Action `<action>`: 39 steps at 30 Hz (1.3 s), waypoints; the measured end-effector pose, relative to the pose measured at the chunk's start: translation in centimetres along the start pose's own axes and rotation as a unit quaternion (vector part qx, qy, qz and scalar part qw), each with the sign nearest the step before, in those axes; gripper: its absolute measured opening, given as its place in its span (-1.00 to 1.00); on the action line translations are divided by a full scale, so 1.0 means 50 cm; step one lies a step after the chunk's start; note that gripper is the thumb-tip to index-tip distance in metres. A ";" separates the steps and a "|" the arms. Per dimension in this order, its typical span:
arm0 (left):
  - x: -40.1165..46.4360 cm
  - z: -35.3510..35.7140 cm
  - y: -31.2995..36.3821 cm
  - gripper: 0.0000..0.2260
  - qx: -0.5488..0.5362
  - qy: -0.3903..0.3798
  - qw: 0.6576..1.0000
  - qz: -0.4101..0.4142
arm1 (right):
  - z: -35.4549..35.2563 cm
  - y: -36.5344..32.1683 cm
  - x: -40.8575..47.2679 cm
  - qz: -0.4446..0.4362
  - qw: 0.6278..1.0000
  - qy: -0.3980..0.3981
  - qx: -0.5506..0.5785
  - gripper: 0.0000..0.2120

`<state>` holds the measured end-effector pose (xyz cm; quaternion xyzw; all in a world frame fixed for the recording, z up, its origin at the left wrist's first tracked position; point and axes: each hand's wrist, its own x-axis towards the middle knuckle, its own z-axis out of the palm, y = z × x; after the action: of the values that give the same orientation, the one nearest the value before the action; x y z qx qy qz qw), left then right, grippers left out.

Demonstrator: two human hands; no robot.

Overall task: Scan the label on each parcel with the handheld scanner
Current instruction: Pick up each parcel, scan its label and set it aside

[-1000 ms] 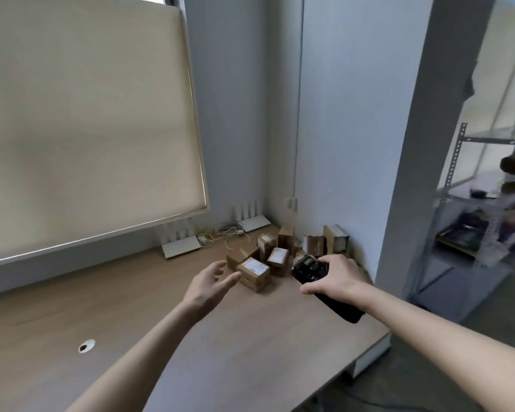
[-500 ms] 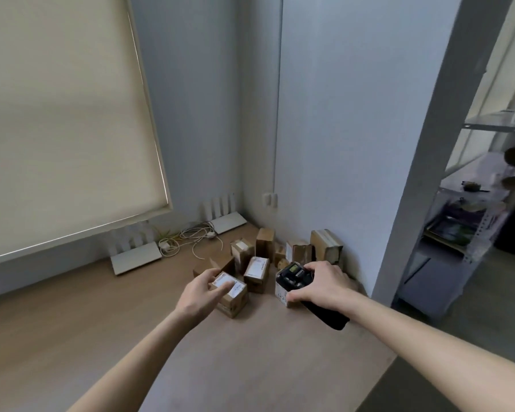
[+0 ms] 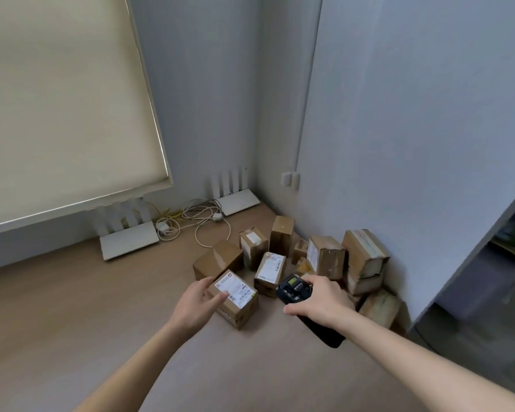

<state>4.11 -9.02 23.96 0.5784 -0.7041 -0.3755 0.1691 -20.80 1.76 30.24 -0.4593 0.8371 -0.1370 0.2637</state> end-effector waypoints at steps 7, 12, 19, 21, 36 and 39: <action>0.140 0.073 -0.128 -0.40 -0.011 -0.014 0.996 -0.091 | 0.162 0.014 0.218 0.017 0.996 -0.087 0.004 -0.15; 0.242 0.129 -0.195 -0.41 0.011 -0.019 0.992 -0.127 | 0.274 0.025 0.327 0.033 0.988 -0.149 0.018 -0.25; 0.360 0.187 -0.250 -0.40 0.002 -0.035 0.984 -0.173 | 0.365 0.027 0.431 0.035 0.982 -0.177 0.052 -0.35; 0.375 0.197 -0.261 -0.40 -0.020 -0.041 0.980 -0.194 | 0.379 0.030 0.449 0.034 0.979 -0.190 0.069 -0.36; 0.291 0.156 -0.236 -0.74 -0.221 0.009 0.959 -0.178 | 0.370 0.028 0.421 0.011 0.960 -0.200 0.197 -0.42; 0.242 0.112 -0.203 -0.70 -0.250 0.019 0.957 -0.146 | 0.334 0.003 0.371 -0.019 0.958 -0.189 0.215 -0.43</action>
<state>4.03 -19.06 10.52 0.6210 -0.4923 -0.5493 0.2652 -19.55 -13.54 10.57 -0.4248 0.7138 -0.2297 0.5072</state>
